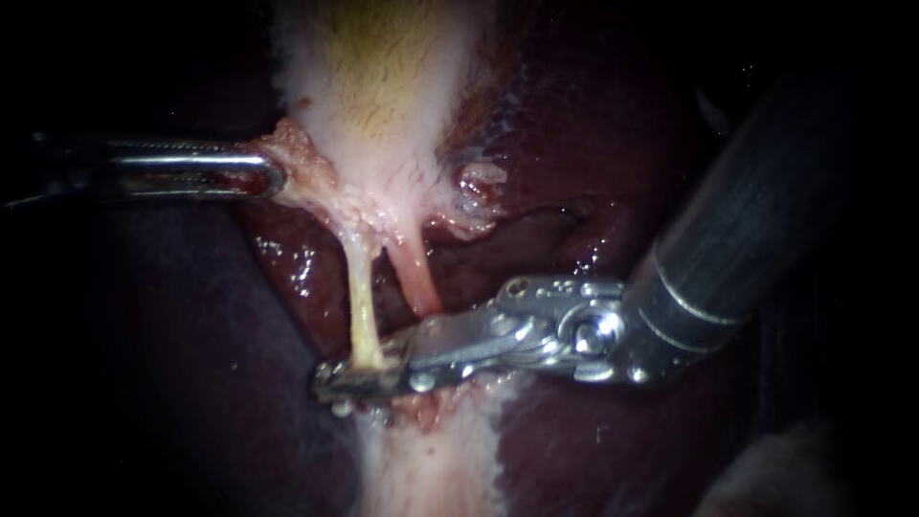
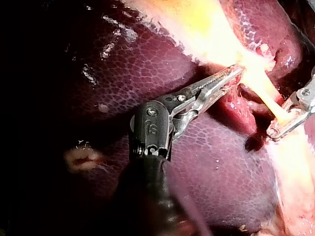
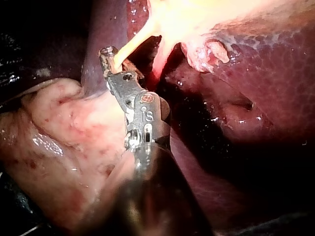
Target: Going back second clip left tube
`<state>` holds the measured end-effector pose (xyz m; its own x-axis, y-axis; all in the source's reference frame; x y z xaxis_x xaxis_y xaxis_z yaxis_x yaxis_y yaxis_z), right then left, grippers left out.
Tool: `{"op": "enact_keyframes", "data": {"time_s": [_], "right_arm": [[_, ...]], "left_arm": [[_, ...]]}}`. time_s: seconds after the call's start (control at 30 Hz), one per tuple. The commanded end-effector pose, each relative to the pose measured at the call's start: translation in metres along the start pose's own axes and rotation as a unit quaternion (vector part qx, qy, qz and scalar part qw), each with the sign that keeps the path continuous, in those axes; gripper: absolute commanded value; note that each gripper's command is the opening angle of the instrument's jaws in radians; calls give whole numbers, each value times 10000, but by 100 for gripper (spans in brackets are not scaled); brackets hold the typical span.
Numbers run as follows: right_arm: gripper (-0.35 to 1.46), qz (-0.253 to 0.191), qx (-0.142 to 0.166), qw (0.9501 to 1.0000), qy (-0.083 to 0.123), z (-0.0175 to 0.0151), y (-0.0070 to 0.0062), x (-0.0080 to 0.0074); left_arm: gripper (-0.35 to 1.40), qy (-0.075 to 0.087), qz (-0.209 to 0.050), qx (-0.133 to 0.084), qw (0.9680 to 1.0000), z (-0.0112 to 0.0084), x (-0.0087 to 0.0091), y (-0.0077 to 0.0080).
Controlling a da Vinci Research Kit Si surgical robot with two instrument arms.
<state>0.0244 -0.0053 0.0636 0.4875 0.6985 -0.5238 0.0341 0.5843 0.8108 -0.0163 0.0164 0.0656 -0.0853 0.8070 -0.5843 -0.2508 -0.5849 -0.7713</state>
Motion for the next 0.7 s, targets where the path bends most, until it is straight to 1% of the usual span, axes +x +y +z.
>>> {"op": "enact_keyframes", "data": {"time_s": [0.03, 0.13, 0.2, 0.23, 0.27, 0.3, 0.33, 0.37, 0.4, 0.43, 0.47, 0.53, 0.6, 0.7], "right_arm": [[-35, -1, 2, 10000, 0, 0, 0, 0], [-35, -1, -4, 10000, -13, 0, 0, 0], [-35, -2, 10, 10000, 13, 0, 0, 0], [-35, -5, 42, 10000, 79, -1, 0, 0], [-31, -7, 75, 9999, 145, 0, 0, 0], [-13, -13, 114, 9997, 224, 0, 0, -1], [8, -17, 151, 9994, 303, 1, 0, -1], [17, -18, 160, 9993, 331, 3, 1, 0], [34, -18, 161, 9993, 346, 5, 2, 0], [42, -18, 156, 9993, 348, 7, 3, 1], [46, -18, 149, 9993, 349, 9, 4, 1], [48, -23, 159, 9992, 375, 11, 5, 0], [49, -31, 191, 9989, 439, 12, 5, -1], [49, -33, 193, 9988, 452, 12, 6, -2]], "left_arm": [[-35, 12, -11, -2, 10000, 0, 0, 0], [-35, 12, -11, -3, 10000, -1, 0, 0], [-35, 12, -11, -4, 10000, -1, 0, 0], [-35, 11, -11, -6, 10000, -1, 0, 0], [-35, 11, -11, -7, 10000, -1, 0, -1], [-35, 10, -11, -8, 10000, -1, 0, -1], [-35, 10, -10, -9, 10000, -1, 0, -2], [-35, 10, -10, -10, 10000, -1, 0, -2], [-35, 10, -10, -10, 10000, -1, 0, -2], [-35, 10, -10, -8, 10000, -1, 0, -1], [-35, 10, -10, -8, 10000, -1, 0, -1], [-35, -4, -10, -3, 10000, -1, 0, -1], [-35, -8, -10, -17, 10000, -1, 0, 0], [-35, -8, -10, -16, 10000, -1, 0, 0]]}}
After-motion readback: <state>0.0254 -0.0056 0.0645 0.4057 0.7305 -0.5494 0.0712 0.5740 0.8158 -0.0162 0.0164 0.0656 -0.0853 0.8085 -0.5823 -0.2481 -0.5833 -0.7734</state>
